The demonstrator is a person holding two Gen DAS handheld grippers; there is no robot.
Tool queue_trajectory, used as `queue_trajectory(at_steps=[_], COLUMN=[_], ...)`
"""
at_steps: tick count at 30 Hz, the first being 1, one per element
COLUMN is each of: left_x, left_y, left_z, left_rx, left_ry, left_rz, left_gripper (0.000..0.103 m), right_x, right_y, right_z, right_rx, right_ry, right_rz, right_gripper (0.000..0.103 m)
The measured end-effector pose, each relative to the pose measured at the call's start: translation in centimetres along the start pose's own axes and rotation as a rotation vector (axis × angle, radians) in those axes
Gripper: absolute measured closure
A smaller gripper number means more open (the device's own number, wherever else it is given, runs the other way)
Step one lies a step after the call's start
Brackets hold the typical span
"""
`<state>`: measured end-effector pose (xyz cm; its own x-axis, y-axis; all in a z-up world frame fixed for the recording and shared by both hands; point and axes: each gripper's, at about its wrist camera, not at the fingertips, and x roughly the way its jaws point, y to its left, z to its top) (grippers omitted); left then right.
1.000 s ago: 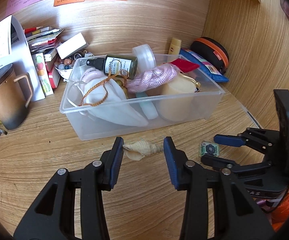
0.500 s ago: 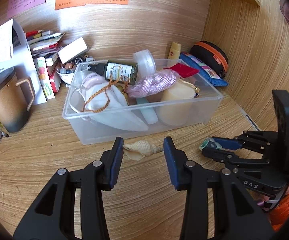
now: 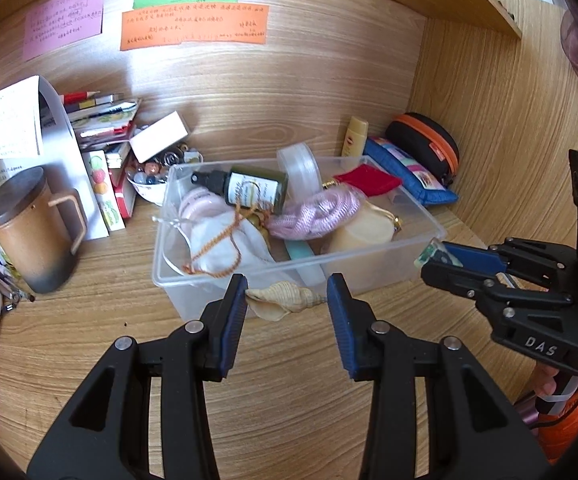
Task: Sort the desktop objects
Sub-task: 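Carry the tile with right gripper and seashell with left gripper over the bin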
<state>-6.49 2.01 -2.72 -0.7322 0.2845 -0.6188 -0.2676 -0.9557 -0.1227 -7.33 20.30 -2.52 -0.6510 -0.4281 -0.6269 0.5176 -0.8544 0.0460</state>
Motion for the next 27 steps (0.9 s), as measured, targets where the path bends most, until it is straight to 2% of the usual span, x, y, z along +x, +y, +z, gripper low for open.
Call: queue_trajectory(at_steps=[7, 13, 27], left_x=[0.1, 1.0, 5.2], left_y=[0.7, 0.5, 1.3], left_z=[0.9, 1.8, 3.2], left_rx=[-0.010, 0.012, -0.008], left_ry=[-0.013, -0.016, 0.038], left_rz=[0.003, 0.011, -0.012], left_gripper=[0.063, 0.063, 0.063], right_x=[0.2, 1.0, 3.2], right_y=[-0.5, -2.1, -4.9], right_z=[1.1, 1.5, 2.3], right_rx=[0.012, 0.046, 0.082], right_ry=[-0.027, -0.014, 0.016], right_rz=[-0.007, -0.033, -0.064], right_gripper=[0.081, 0.081, 0.081])
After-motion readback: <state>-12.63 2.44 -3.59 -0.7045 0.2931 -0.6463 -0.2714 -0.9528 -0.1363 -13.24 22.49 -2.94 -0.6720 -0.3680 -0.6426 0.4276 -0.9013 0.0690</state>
